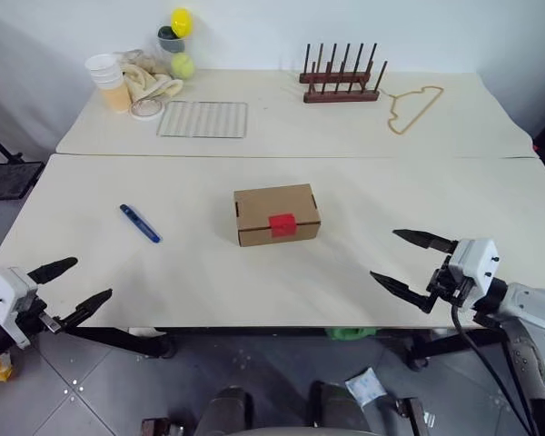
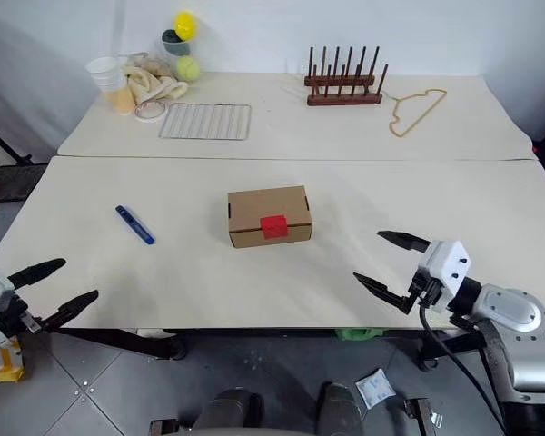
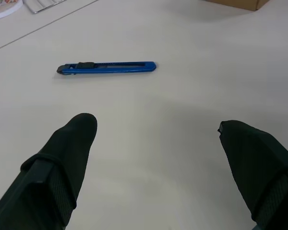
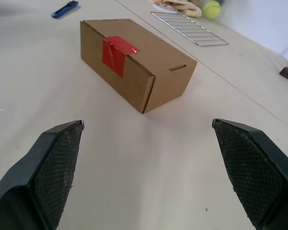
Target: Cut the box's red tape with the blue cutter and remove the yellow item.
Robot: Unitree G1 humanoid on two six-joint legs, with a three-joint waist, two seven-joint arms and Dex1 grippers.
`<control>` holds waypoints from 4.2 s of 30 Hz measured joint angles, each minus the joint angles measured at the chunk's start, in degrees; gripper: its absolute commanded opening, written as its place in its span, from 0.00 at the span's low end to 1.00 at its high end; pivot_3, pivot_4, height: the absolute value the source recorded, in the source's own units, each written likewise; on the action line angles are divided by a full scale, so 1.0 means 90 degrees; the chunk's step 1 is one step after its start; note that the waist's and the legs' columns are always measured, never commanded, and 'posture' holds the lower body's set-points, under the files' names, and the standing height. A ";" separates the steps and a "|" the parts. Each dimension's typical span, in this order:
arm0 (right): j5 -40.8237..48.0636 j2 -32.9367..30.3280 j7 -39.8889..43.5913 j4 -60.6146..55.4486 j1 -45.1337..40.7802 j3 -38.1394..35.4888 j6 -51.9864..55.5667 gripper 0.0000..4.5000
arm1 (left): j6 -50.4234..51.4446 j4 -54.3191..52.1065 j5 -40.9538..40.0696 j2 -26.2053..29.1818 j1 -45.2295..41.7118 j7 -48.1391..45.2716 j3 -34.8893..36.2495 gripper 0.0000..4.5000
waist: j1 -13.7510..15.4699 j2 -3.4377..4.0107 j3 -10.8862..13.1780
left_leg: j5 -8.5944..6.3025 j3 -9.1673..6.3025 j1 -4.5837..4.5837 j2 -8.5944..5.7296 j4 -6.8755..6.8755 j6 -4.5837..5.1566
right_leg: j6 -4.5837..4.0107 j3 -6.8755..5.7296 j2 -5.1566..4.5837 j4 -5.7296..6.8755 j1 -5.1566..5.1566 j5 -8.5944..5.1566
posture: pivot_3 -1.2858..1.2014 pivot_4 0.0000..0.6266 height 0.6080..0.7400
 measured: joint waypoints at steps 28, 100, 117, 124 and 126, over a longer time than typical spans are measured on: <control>-0.1651 0.1489 -0.2047 -0.0412 -0.1675 0.2639 0.2365 0.00 | -0.0219 0.5903 0.2793 -0.2140 -0.8151 0.2084 -0.4081 0.00 | 0.0067 -0.0029 0.0009 | 0.0007 0.0145 -0.0038 -0.0017 0.0018 -0.0013 | 0.0004 -0.0003 0.0016 0.0055 -0.0095 0.0006 | 0.52 0.24 1.00; 0.1000 0.0185 0.1654 0.0277 -0.2051 0.0519 0.0432 1.00 | 0.1805 -0.1631 -0.0451 -0.2028 0.1831 0.1362 0.2826 0.99 | 0.0064 -0.0025 0.0011 | -0.0039 0.0148 -0.0006 0.0036 0.0019 0.0017 | -0.0009 0.0008 -0.0014 0.0002 -0.0087 0.0023 | 0.52 0.24 1.00; 0.1049 0.0024 0.1843 0.0178 -0.2038 0.0534 0.0594 1.00 | 0.6239 -0.4328 -0.0216 -0.4059 -0.2407 0.7426 -0.0765 0.99 | 0.0138 -0.0043 -0.0003 | -0.0025 0.0156 -0.0009 0.0004 0.0025 0.0015 | -0.0010 0.0009 -0.0002 0.0029 -0.0092 0.0052 | 0.52 0.24 1.00; 0.1094 0.0018 0.1594 -0.0197 -0.1809 0.0531 0.0813 1.00 | 0.6791 -0.3306 0.1053 -0.4889 -0.3616 0.9160 -0.1353 0.99 | 0.0155 -0.0047 -0.0002 | -0.0022 0.0164 -0.0016 0.0004 0.0025 0.0012 | -0.0009 0.0009 0.0003 0.0016 -0.0094 0.0052 | 0.52 0.24 1.00; 0.1133 0.0018 0.1497 -0.0290 -0.1766 0.0520 0.0858 1.00 | 0.6870 -0.3099 0.1274 -0.4883 -0.3861 0.9318 -0.1428 0.99 | 0.0169 -0.0047 -0.0002 | -0.0019 0.0163 -0.0016 0.0004 0.0027 0.0009 | -0.0009 0.0009 0.0003 0.0015 -0.0093 0.0052 | 0.52 0.24 1.00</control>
